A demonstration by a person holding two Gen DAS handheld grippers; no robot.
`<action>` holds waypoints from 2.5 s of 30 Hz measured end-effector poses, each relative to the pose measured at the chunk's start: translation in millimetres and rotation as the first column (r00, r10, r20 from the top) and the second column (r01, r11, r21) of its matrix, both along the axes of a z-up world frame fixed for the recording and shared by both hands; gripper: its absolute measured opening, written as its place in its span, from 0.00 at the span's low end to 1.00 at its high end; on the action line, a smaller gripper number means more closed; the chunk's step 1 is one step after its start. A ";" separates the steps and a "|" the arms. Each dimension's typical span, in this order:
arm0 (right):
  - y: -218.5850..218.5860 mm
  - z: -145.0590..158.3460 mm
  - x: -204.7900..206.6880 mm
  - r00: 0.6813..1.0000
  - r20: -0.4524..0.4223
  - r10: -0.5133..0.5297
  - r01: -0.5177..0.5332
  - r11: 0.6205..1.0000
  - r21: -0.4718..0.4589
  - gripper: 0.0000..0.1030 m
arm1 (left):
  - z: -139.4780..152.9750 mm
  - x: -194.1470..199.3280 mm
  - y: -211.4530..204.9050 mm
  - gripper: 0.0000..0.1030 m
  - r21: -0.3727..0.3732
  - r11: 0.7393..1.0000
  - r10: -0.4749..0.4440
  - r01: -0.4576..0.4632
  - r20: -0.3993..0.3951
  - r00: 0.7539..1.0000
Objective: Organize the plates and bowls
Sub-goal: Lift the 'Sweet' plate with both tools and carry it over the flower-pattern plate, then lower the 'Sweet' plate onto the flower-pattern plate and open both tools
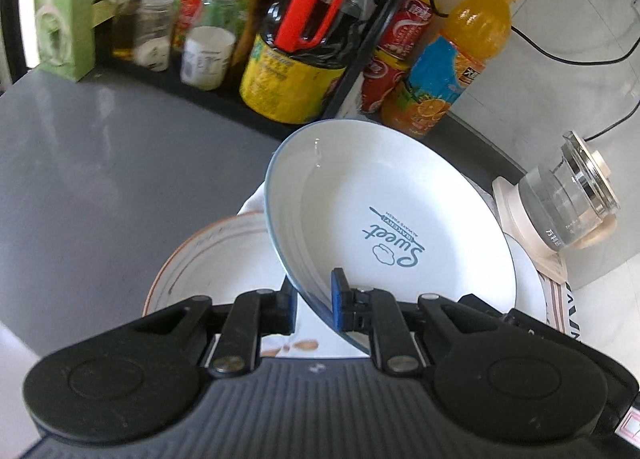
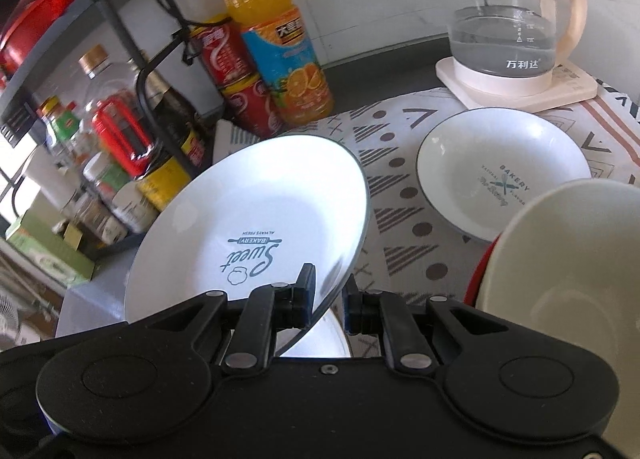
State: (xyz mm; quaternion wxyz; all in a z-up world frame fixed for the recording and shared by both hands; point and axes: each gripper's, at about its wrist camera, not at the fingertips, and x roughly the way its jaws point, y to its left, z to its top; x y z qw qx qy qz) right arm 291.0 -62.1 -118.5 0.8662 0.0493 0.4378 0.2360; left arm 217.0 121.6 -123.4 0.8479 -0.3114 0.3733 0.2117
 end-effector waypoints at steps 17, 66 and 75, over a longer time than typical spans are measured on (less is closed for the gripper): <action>-24.2 -2.0 -30.8 0.988 0.010 0.156 -0.156 0.987 -0.022 0.12 | -7.1 -58.2 -46.0 0.14 -0.006 0.989 0.150 -0.150 0.001 0.989; -18.0 -20.0 -55.1 0.971 -0.022 0.237 -0.238 0.964 -0.117 0.12 | -25.1 -90.5 -57.7 0.16 -0.052 0.964 0.256 -0.262 -0.112 0.960; -12.1 -26.1 -49.6 0.973 -0.045 0.224 -0.228 0.965 -0.131 0.11 | -26.4 -81.1 -54.7 0.18 -0.058 0.970 0.226 -0.238 -0.161 0.961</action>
